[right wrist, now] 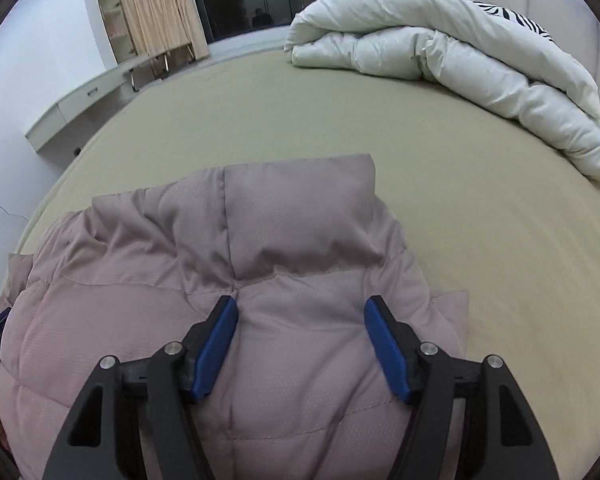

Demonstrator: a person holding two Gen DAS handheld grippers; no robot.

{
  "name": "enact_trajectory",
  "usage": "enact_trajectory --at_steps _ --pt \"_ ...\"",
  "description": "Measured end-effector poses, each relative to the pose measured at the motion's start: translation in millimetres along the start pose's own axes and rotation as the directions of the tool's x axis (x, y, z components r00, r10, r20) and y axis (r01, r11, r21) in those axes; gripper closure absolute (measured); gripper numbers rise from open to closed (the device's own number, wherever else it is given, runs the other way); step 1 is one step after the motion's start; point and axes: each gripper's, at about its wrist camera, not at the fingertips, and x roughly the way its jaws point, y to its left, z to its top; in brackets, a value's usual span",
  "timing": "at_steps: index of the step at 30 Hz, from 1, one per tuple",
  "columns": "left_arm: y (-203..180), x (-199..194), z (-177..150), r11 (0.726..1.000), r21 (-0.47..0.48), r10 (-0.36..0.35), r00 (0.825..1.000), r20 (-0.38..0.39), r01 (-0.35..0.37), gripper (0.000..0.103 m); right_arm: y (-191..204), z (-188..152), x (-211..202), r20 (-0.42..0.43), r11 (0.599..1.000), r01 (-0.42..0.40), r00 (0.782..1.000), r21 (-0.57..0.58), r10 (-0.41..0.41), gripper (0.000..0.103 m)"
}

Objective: Fold large clothes

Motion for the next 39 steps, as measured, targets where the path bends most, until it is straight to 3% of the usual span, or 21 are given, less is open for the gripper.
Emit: enact_trajectory --at_steps 4,8,15,19,21,24,27,29,31,35,39 --pt "7 9 -3 0.999 -0.042 -0.031 1.000 -0.003 0.031 0.078 -5 -4 10 0.011 0.999 -0.005 1.000 0.034 0.004 0.033" --pt "19 18 -10 0.990 -0.103 -0.100 0.995 0.006 0.100 0.078 -18 -6 18 0.010 0.994 -0.070 0.998 0.082 0.070 0.031" --pt "38 26 -11 0.971 -0.161 -0.177 0.984 -0.001 0.174 0.078 -20 -6 18 0.027 0.992 -0.074 0.997 0.097 0.072 0.031" --pt "43 14 -5 0.974 -0.152 -0.175 0.984 -0.027 0.169 0.078 -5 7 -2 -0.034 0.997 0.007 0.999 0.071 -0.004 0.032" --pt "45 -6 -8 0.985 -0.119 -0.130 0.991 -0.003 0.129 0.078 12 15 -30 0.015 0.994 -0.061 0.998 0.086 0.060 0.032" --pt "38 -24 -13 0.992 -0.089 -0.087 0.995 0.045 0.091 0.078 60 34 -46 0.054 0.993 -0.118 0.991 -0.026 0.119 0.032" --pt "46 -16 -17 0.980 -0.135 -0.146 0.989 0.034 0.149 0.078 115 51 -30 0.016 0.977 -0.155 0.987 -0.148 0.159 0.032" --pt "55 -7 -17 0.966 -0.174 -0.191 0.981 0.020 0.192 0.078 139 55 -7 -0.019 0.969 -0.128 0.992 -0.210 0.126 0.032" --pt "59 0 -17 0.960 -0.184 -0.212 0.977 0.009 0.210 0.078 140 53 29 -0.083 0.972 -0.064 0.995 -0.224 0.046 0.023" --pt "60 10 -14 0.959 -0.183 -0.219 0.976 -0.002 0.215 0.078 108 41 58 -0.094 0.985 -0.155 0.985 -0.079 0.147 0.017" --pt "59 22 -13 0.963 -0.176 -0.209 0.978 -0.012 0.204 0.078 104 37 62 -0.081 0.985 -0.156 0.985 -0.073 0.150 0.017"
